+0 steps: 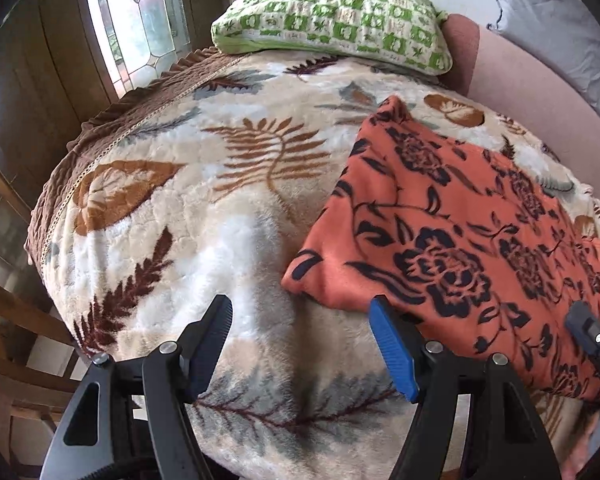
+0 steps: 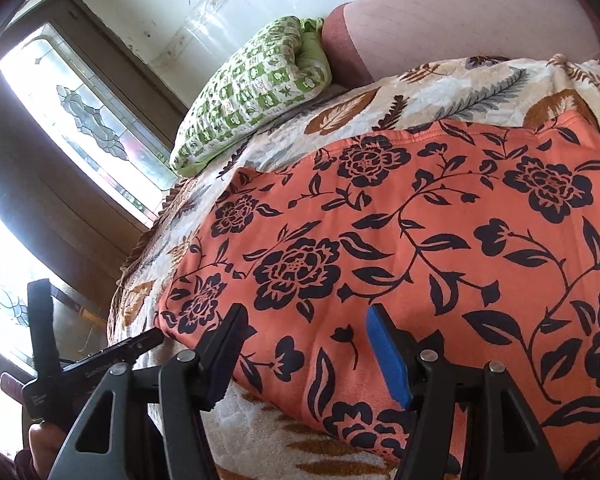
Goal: Fold small clothes
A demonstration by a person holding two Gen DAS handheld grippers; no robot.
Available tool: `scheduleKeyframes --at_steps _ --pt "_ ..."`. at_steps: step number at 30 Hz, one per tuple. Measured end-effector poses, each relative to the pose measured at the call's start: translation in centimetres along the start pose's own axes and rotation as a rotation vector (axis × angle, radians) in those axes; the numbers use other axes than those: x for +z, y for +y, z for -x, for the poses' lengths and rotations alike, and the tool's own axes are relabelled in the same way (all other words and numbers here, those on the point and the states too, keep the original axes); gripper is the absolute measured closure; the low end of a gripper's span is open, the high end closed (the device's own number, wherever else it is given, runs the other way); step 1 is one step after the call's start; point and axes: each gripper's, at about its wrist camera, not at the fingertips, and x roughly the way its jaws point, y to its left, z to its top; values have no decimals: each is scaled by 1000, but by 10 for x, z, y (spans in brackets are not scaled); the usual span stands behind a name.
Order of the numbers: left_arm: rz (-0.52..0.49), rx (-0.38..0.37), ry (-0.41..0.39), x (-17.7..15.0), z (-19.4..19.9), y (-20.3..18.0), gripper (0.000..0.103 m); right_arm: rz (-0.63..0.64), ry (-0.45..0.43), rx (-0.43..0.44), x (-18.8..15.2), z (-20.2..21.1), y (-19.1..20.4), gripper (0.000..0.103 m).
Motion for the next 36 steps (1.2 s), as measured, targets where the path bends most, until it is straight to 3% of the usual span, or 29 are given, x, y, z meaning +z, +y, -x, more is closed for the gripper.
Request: scheduleKeyframes --at_steps 9,36 --pt "-29 32 -55 10 7 -11 31 -21 16 -6 -1 -5 -5 37" --pt "-21 19 -41 13 8 -13 31 -27 24 -11 -4 -11 -9 38"
